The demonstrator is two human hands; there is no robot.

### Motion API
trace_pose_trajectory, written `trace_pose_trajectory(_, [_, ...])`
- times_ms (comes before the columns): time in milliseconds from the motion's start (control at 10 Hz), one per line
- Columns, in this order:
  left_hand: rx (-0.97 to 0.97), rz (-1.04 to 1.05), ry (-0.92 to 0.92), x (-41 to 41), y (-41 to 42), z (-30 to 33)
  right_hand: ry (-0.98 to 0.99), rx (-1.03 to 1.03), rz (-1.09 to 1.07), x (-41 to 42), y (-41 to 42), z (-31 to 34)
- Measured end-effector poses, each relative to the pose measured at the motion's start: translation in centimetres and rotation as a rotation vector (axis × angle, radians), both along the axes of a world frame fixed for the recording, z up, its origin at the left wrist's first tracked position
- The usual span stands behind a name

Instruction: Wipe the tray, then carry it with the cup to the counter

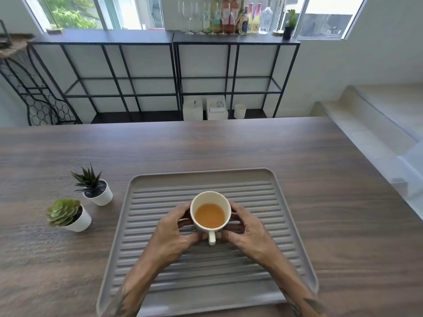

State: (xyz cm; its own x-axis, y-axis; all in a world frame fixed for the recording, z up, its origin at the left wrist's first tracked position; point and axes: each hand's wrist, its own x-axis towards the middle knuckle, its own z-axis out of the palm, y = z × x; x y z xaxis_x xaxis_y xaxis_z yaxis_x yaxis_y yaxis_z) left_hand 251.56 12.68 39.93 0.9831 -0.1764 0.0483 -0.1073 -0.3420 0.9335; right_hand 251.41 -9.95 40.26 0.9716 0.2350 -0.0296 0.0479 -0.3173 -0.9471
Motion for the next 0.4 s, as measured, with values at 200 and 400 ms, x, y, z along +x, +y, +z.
trace_pose_trajectory(200, [0.003, 0.033, 0.014, -0.69, -0.18, -0.33, -0.007, 0.015, 0.022, -0.31, 0.17, 0.04])
trace_pose_trajectory(400, [0.139, 0.010, -0.090, -1.49, 0.66, -0.02, -0.052, -0.024, 0.011, -0.85, -0.59, 0.10])
